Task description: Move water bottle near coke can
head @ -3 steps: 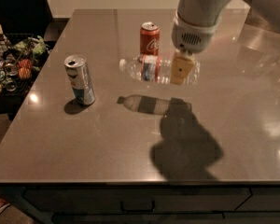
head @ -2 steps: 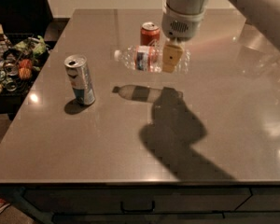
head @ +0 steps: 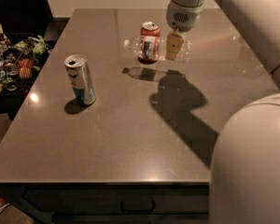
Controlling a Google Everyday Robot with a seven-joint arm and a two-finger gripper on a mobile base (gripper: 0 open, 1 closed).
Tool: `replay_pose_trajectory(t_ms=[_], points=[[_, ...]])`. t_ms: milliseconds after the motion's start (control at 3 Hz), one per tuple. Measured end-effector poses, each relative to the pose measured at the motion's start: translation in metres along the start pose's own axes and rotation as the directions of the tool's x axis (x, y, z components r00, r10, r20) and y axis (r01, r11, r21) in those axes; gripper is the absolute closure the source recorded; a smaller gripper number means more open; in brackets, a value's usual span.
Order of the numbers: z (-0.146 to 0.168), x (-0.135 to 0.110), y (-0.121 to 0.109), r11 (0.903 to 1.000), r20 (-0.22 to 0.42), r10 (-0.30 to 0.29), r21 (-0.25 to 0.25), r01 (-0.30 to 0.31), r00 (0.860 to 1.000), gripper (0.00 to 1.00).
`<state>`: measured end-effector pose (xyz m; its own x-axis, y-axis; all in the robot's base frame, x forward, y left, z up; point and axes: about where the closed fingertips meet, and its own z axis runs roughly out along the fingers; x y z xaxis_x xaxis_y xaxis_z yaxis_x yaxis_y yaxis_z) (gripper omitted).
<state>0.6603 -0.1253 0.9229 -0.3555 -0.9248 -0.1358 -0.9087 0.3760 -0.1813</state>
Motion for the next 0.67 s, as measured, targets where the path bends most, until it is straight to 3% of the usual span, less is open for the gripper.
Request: replay_pose_trajectory(t_ms=[333, 667], points=[[0.023, 0.013, -0.012, 0.9997, -0.013, -0.001, -0.024, 0.001, 1.0, 0.99], [0.041, 0.019, -0.011, 0.999, -0.049, -0.022, -0.04, 0.02, 0.999, 0.79]])
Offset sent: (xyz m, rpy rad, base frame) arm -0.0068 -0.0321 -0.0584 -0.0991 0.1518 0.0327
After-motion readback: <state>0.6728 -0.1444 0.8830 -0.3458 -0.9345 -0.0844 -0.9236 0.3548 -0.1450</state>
